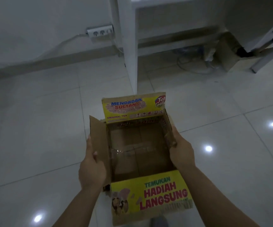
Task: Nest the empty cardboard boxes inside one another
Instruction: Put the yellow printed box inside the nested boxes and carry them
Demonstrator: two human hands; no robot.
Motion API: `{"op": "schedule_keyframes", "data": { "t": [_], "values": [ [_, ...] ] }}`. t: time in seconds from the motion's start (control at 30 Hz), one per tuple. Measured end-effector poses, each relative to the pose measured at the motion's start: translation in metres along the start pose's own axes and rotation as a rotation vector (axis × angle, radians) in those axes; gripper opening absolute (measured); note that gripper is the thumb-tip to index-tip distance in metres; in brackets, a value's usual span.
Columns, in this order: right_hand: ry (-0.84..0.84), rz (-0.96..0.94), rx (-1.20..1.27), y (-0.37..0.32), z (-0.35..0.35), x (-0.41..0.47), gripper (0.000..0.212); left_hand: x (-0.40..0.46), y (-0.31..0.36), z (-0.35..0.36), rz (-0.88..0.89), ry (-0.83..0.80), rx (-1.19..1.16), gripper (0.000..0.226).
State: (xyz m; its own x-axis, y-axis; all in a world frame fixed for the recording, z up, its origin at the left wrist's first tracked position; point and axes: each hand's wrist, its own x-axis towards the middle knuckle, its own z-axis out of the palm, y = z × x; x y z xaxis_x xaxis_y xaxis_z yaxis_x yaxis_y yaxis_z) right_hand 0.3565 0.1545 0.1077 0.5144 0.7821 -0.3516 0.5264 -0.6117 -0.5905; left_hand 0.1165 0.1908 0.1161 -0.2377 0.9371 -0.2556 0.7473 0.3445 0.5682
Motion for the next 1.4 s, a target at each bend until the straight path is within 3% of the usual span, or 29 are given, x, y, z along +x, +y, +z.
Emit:
{"op": "schedule_keyframes", "data": {
  "t": [0.23,0.57,0.77,0.9,1.1,1.2,1.4],
  "values": [
    [-0.075,-0.056,0.036,0.069,0.042,0.042,0.062,0.014,-0.034,0.063,-0.011,0.028,0.033,0.057],
    [-0.108,-0.117,0.025,0.117,0.111,0.077,0.063,0.037,-0.073,0.125,-0.052,-0.062,0.073,0.069],
    [-0.172,-0.105,-0.078,0.131,0.135,0.089,0.076,0.05,-0.088,0.154,-0.064,-0.177,0.226,0.076],
    [-0.275,-0.114,-0.286,0.132,0.141,0.094,0.081,0.056,-0.087,0.162,-0.005,-0.287,0.332,0.077],
    [-0.363,-0.239,-0.663,0.133,0.152,0.09,0.078,0.063,-0.089,0.167,0.148,-0.506,0.623,0.072],
    [-0.422,-0.222,-0.678,0.131,0.155,0.089,0.076,0.063,-0.095,0.173,0.192,-0.578,0.742,0.062],
    [-0.435,-0.088,-0.569,0.134,0.153,0.097,0.067,0.065,-0.119,0.171,0.333,-0.669,1.3,0.052]
  ]
}}
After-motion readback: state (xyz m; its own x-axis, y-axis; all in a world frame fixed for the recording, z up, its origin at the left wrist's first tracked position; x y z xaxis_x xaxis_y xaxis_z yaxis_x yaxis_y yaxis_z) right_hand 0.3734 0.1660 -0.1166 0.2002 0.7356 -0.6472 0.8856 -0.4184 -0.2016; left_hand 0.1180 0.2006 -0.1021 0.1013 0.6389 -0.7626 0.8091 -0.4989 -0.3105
